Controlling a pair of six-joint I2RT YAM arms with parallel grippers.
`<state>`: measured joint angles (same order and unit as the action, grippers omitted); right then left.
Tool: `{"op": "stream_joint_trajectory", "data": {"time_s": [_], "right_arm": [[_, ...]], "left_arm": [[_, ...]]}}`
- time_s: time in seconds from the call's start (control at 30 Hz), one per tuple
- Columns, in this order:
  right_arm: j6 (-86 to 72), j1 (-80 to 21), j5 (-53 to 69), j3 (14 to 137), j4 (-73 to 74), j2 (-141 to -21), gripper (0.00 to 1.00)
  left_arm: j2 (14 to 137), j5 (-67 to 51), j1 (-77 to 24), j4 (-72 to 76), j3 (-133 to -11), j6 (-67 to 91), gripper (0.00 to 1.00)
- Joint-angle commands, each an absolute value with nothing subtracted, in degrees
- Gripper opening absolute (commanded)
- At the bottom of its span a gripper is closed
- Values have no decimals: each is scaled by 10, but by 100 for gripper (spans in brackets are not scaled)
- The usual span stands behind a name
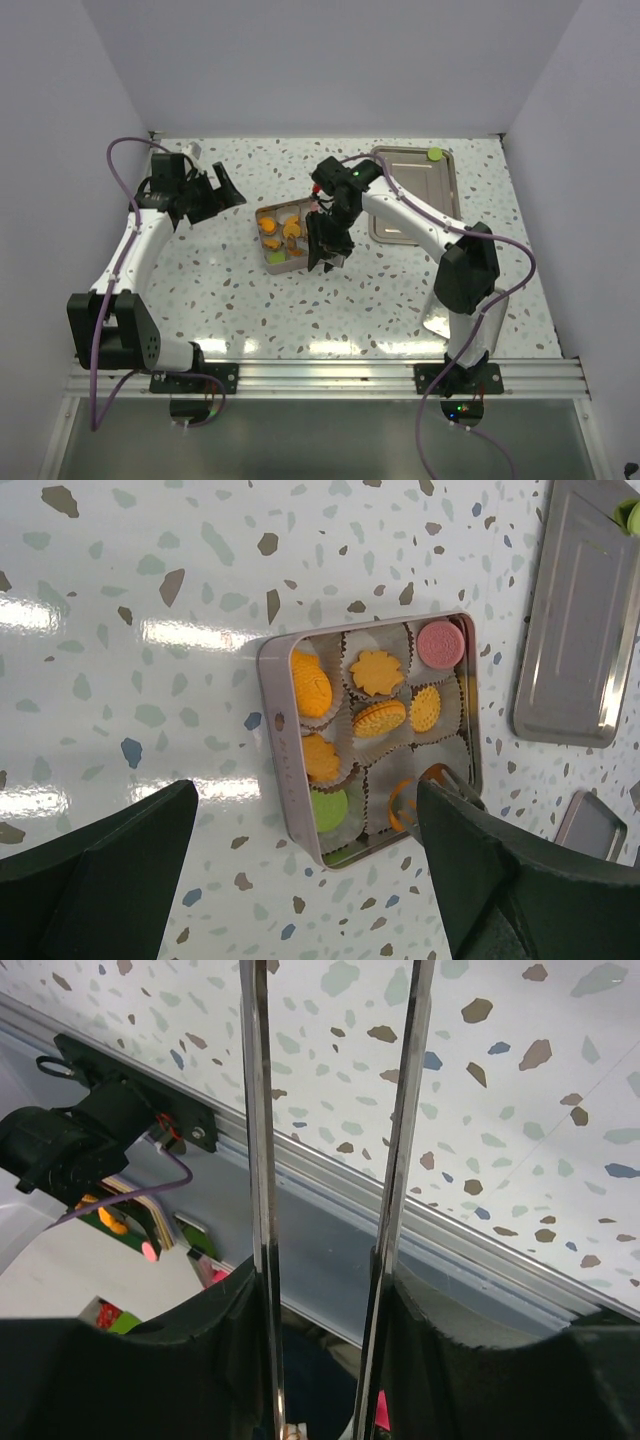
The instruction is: Pack the cookies
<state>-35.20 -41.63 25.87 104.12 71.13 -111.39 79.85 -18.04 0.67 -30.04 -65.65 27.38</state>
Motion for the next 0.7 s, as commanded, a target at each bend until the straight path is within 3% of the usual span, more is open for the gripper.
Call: {"op": "stream_joint_trajectory", "data": {"time_s": [0.0,0.67], "right_arm": [[-353,-417,246,1051,715,-1122,45],[-330,-408,229,1172,785,-1159,48]], "left_arm": [[780,-188,5,-275,-647,268,96],[788,-186,5,-272,-653,270,96]]}}
